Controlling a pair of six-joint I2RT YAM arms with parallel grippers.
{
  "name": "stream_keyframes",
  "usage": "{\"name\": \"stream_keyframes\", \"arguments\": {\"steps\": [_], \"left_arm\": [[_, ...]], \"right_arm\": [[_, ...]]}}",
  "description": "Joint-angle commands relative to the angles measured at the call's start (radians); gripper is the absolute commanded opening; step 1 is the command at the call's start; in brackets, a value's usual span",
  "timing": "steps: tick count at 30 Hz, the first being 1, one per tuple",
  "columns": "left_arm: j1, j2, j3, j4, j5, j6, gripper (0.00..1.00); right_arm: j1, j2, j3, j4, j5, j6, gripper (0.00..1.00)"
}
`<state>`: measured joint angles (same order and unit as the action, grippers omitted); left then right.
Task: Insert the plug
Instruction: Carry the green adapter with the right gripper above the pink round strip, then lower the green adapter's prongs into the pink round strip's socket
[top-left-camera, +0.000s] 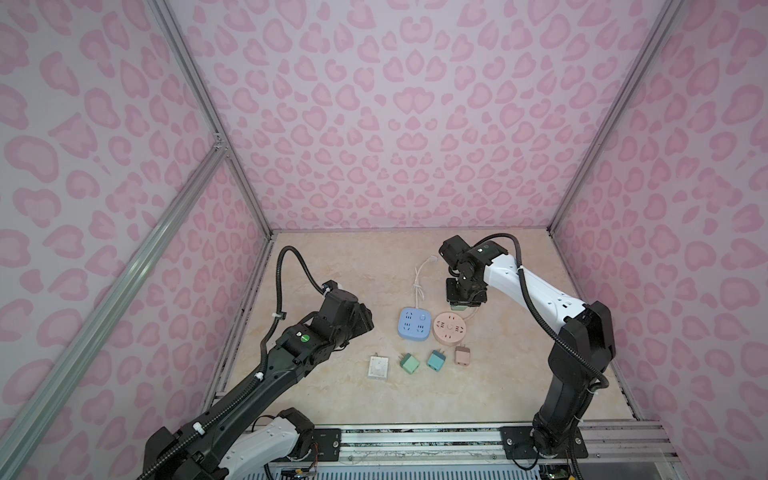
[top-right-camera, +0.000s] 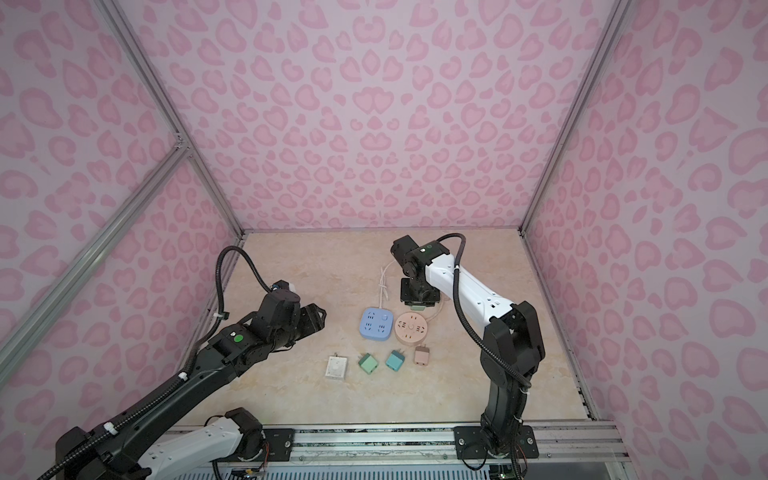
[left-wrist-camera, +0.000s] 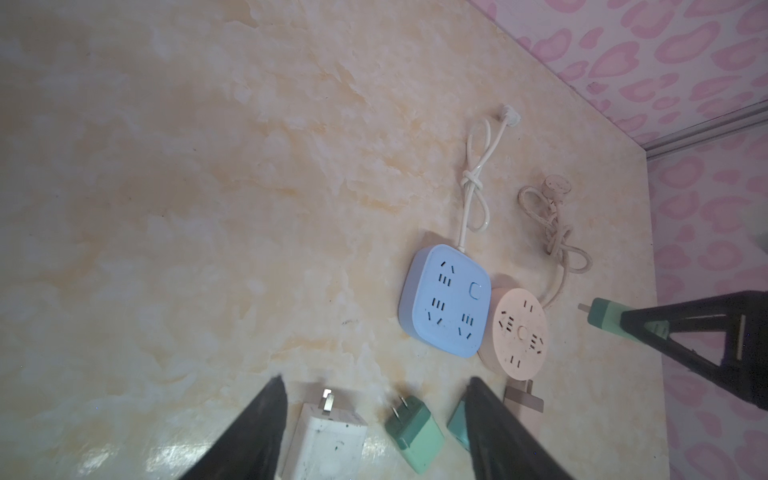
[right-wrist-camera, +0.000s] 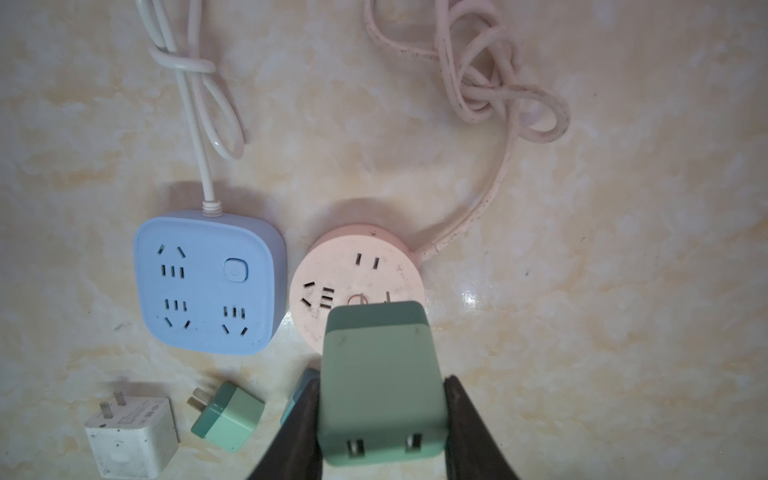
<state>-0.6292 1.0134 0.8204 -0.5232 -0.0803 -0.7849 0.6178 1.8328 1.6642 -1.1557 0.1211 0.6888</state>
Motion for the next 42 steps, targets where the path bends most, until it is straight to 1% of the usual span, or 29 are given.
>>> {"name": "stream_keyframes", "arguments": {"steps": [1,4,8,10,19,25,32,37,42], "left_arm": [[0.000,-0.003,-0.016,0.029,0.001,-0.018,0.69],[-0.001,-0.007,-0.031,0.044,0.010,-0.041,0.69],[-0.001,-0.016,-0.039,0.071,0.030,-0.057,0.69],[-0.001,-0.020,-0.034,0.070,0.030,-0.056,0.69],[-0.001,-0.042,-0.032,0.046,-0.003,-0.043,0.69],[-0.003,-0.045,-0.038,0.048,-0.004,-0.049,0.69],[-0.003,-0.038,-0.042,0.051,-0.004,-0.045,0.69],[-0.003,-0.024,-0.035,0.039,-0.003,-0.035,0.69],[-0.003,-0.019,-0.040,0.036,-0.008,-0.030,0.69]], "right_arm": [[-0.007,0.050,0.036,-0.061,-0.019,0.029,0.00],[-0.011,0.092,0.049,-0.075,-0.057,0.043,0.00],[-0.006,0.067,-0.011,-0.001,-0.057,0.092,0.00],[-0.007,0.067,-0.012,0.003,-0.054,0.104,0.00],[-0.014,0.077,-0.036,0.035,-0.065,0.123,0.00],[-0.018,0.093,-0.054,0.062,-0.094,0.127,0.00],[-0.023,0.105,-0.080,0.078,-0.068,0.137,0.00],[-0.037,0.116,-0.107,0.113,-0.104,0.136,0.00],[-0.038,0.127,-0.107,0.121,-0.098,0.143,0.00]]}}
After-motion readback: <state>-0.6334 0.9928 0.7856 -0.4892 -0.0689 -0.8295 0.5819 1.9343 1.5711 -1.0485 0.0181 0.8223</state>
